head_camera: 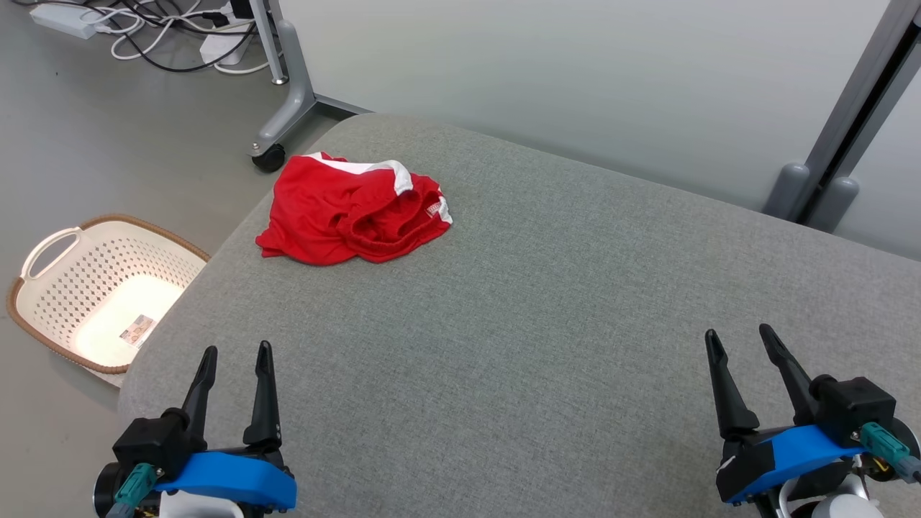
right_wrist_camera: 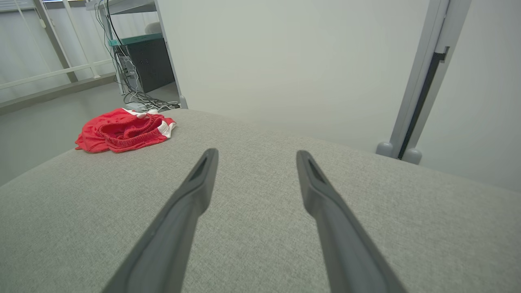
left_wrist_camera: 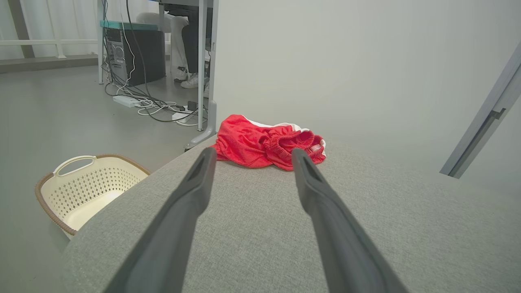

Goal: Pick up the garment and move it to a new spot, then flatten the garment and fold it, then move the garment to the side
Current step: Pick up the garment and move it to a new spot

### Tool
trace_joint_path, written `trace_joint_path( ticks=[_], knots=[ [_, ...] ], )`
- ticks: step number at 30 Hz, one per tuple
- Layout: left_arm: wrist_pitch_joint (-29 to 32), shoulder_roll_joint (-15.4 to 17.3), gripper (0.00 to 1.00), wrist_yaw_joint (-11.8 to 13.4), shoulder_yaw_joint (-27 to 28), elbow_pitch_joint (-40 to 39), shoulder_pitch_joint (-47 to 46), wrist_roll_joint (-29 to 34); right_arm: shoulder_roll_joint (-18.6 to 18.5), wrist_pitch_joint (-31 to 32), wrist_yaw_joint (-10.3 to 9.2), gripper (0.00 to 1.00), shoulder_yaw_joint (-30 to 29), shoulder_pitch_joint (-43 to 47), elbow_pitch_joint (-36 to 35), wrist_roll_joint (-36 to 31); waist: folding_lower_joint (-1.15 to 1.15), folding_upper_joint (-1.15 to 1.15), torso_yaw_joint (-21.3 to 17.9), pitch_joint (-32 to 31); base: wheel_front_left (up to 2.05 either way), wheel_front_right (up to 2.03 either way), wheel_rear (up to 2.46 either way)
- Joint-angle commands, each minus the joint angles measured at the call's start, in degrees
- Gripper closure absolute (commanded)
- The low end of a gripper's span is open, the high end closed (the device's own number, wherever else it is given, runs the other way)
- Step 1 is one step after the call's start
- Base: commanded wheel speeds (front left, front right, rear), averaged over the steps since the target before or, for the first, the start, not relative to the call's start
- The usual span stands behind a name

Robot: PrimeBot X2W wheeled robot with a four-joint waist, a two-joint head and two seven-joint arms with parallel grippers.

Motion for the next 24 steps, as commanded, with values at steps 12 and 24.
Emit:
trace_joint_path(
  ticks=[12, 24],
  knots=[
    [-0.2, 0.4, 0.00, -0.5, 1.3, -1.5, -1.3, -1.1, -0.9, 0.3, 0.00, 0.00, 0.4, -1.0, -0.3, 0.2, 0.00, 0.00, -1.6, 1.4, 0.00, 0.00, 0.00],
    [10.7, 7.6, 0.00, -0.4, 4.5, -4.1, -16.7, -7.2, -1.8, 1.6, 0.00, 0.00, 1.6, -3.9, -3.2, -0.9, 0.00, 0.00, -5.4, 9.3, 0.00, 0.00, 0.00]
  ],
)
